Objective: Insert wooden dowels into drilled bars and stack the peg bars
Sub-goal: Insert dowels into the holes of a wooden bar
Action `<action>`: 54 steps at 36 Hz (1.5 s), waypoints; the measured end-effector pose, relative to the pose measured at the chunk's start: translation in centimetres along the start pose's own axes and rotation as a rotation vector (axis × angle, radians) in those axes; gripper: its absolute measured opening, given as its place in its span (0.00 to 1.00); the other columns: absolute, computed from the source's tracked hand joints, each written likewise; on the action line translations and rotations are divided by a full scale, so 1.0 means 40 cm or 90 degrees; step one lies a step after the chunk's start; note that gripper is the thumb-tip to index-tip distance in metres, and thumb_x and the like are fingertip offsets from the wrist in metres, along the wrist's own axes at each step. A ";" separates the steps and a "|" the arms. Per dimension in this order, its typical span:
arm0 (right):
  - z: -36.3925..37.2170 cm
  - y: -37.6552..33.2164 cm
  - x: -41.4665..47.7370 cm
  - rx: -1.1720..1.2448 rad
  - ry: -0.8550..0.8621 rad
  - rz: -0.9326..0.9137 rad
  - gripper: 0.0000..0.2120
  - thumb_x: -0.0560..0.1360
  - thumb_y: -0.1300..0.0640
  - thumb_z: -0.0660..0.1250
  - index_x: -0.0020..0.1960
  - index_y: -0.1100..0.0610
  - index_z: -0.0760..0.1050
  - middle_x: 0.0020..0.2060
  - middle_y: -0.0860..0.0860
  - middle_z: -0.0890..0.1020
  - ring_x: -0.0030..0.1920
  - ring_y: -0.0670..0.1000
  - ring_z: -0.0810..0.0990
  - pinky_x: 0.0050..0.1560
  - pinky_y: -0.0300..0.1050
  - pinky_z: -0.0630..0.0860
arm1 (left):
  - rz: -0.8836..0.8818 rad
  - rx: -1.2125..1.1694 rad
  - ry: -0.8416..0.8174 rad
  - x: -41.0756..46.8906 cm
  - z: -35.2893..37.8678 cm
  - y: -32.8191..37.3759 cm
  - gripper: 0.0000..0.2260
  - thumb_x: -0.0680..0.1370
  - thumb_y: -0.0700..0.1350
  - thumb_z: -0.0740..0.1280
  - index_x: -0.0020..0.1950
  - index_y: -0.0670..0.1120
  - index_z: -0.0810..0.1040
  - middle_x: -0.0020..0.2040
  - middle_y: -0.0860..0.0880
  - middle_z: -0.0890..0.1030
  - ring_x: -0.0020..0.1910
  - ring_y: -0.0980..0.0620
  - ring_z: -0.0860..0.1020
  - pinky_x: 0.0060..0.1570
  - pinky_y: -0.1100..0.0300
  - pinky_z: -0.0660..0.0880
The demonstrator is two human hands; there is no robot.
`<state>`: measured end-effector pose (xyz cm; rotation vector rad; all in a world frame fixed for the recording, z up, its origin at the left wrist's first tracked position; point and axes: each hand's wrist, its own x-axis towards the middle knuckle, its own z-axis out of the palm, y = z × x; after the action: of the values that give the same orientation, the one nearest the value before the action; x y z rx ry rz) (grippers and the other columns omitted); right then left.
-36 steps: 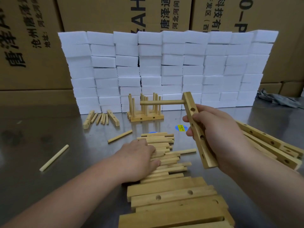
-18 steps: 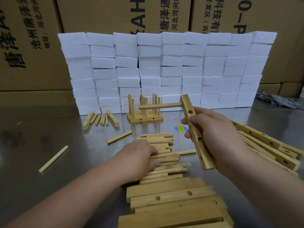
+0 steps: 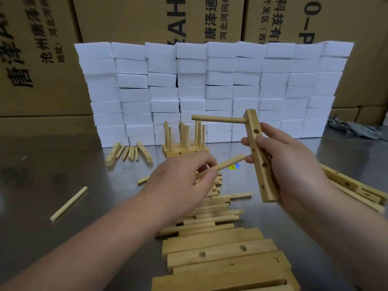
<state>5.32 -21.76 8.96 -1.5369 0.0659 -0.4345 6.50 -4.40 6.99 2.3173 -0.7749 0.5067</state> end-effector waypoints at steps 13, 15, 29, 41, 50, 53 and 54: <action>0.002 0.002 -0.017 0.005 -0.080 -0.018 0.15 0.76 0.56 0.61 0.60 0.44 0.76 0.41 0.41 0.85 0.37 0.43 0.79 0.41 0.40 0.72 | 0.048 -0.006 0.113 -0.005 -0.007 0.015 0.07 0.77 0.48 0.63 0.49 0.55 0.80 0.36 0.58 0.77 0.38 0.60 0.72 0.35 0.56 0.72; 0.001 0.003 -0.016 0.000 -0.085 -0.023 0.14 0.76 0.56 0.61 0.58 0.43 0.77 0.42 0.41 0.85 0.35 0.41 0.78 0.42 0.40 0.72 | 0.059 -0.001 0.114 -0.005 -0.009 0.017 0.08 0.75 0.50 0.61 0.49 0.55 0.80 0.35 0.57 0.77 0.38 0.59 0.72 0.35 0.55 0.73; 0.013 0.007 -0.022 0.153 -0.140 -0.002 0.15 0.79 0.61 0.59 0.62 0.50 0.75 0.43 0.47 0.85 0.38 0.49 0.85 0.37 0.39 0.80 | 0.139 0.207 0.074 -0.010 -0.040 0.042 0.16 0.77 0.53 0.55 0.45 0.48 0.80 0.31 0.52 0.73 0.32 0.56 0.69 0.28 0.70 0.59; 0.018 0.015 -0.031 0.078 -0.126 -0.068 0.18 0.79 0.61 0.60 0.67 0.51 0.73 0.43 0.44 0.84 0.36 0.46 0.84 0.36 0.35 0.79 | 0.128 0.198 0.054 -0.008 -0.042 0.044 0.18 0.76 0.55 0.55 0.43 0.47 0.81 0.30 0.53 0.73 0.35 0.55 0.70 0.30 0.58 0.70; 0.014 0.013 -0.034 0.092 -0.144 -0.079 0.17 0.79 0.62 0.59 0.65 0.53 0.74 0.45 0.48 0.84 0.36 0.49 0.84 0.36 0.36 0.79 | 0.085 0.026 0.066 -0.006 -0.033 0.031 0.17 0.75 0.53 0.58 0.40 0.42 0.79 0.32 0.49 0.75 0.36 0.54 0.72 0.35 0.61 0.68; 0.012 0.015 -0.038 0.080 -0.144 -0.092 0.17 0.79 0.62 0.59 0.66 0.53 0.74 0.45 0.47 0.84 0.36 0.49 0.84 0.35 0.35 0.78 | 0.017 -0.070 0.046 -0.008 -0.030 0.032 0.17 0.77 0.54 0.60 0.37 0.44 0.78 0.31 0.48 0.72 0.30 0.56 0.70 0.31 0.65 0.66; 0.012 0.016 -0.038 0.081 -0.145 -0.092 0.17 0.79 0.62 0.59 0.66 0.53 0.74 0.44 0.47 0.84 0.36 0.50 0.84 0.35 0.35 0.78 | -0.018 -0.115 0.038 -0.009 -0.029 0.034 0.15 0.75 0.55 0.60 0.37 0.46 0.78 0.29 0.49 0.70 0.27 0.58 0.68 0.29 0.67 0.65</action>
<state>4.19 -20.83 8.02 -1.4614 -0.2470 -0.3673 5.18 -4.33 8.23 2.1345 -0.7272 0.4704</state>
